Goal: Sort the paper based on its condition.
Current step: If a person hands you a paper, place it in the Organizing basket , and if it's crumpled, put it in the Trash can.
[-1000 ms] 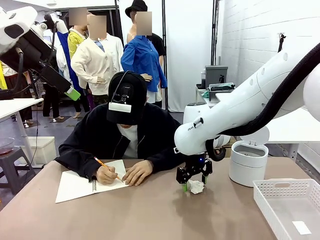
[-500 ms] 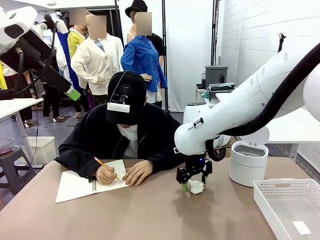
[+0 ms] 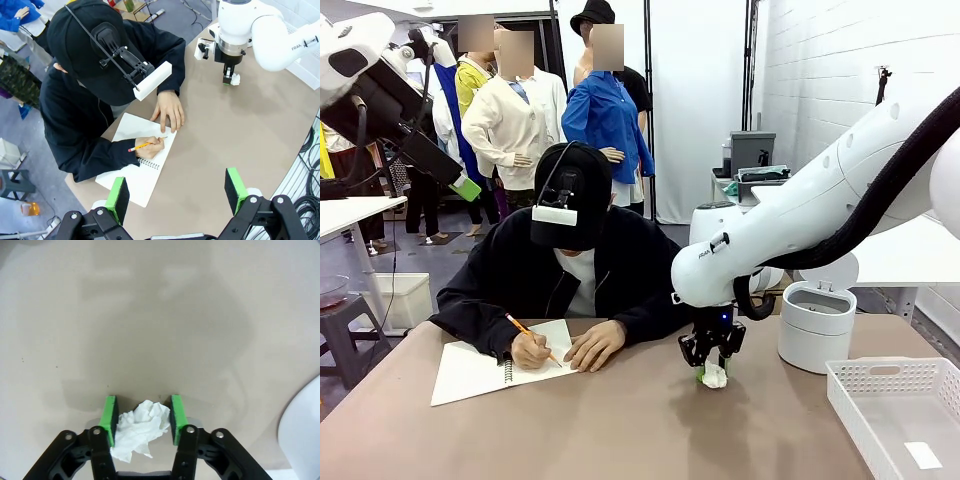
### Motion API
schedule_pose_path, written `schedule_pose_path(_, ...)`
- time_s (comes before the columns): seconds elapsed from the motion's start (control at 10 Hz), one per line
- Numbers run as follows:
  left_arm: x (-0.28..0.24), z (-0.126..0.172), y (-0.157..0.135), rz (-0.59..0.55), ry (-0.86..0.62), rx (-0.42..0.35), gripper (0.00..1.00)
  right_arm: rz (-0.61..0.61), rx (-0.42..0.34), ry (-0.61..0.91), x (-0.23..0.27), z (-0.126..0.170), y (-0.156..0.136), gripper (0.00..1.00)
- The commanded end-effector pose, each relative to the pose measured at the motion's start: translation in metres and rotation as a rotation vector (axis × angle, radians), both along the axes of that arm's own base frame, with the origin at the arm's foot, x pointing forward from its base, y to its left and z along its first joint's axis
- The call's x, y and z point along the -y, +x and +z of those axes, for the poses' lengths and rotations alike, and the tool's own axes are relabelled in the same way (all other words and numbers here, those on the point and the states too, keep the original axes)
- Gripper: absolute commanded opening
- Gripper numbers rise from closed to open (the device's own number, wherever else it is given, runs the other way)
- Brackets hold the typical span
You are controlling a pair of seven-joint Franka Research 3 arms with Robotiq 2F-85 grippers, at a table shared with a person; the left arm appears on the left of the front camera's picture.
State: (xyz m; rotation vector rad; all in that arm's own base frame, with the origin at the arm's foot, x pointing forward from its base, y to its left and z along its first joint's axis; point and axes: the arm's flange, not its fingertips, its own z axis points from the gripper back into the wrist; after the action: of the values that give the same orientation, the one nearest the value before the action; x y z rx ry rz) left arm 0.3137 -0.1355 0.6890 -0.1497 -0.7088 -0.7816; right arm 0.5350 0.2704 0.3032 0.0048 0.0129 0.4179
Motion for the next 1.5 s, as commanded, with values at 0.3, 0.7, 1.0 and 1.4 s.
schedule_pose_path(0.3,-0.001,0.0,-0.001,0.001,0.002,-0.003,1.0,-0.037,-0.066,-0.046,-0.002,0.051,-0.021,0.41)
schedule_pose_path(0.7,-0.001,0.0,-0.001,0.001,0.002,-0.003,1.0,-0.07,-0.015,-0.091,0.013,0.141,-0.025,0.41)
schedule_pose_path(1.0,-0.001,0.0,-0.001,0.001,0.002,-0.003,1.0,-0.016,0.011,0.001,0.031,0.138,-0.047,0.41)
schedule_pose_path(1.4,-0.001,0.0,-0.001,0.001,0.002,-0.003,1.0,0.1,0.002,0.049,0.048,0.099,-0.096,0.83)
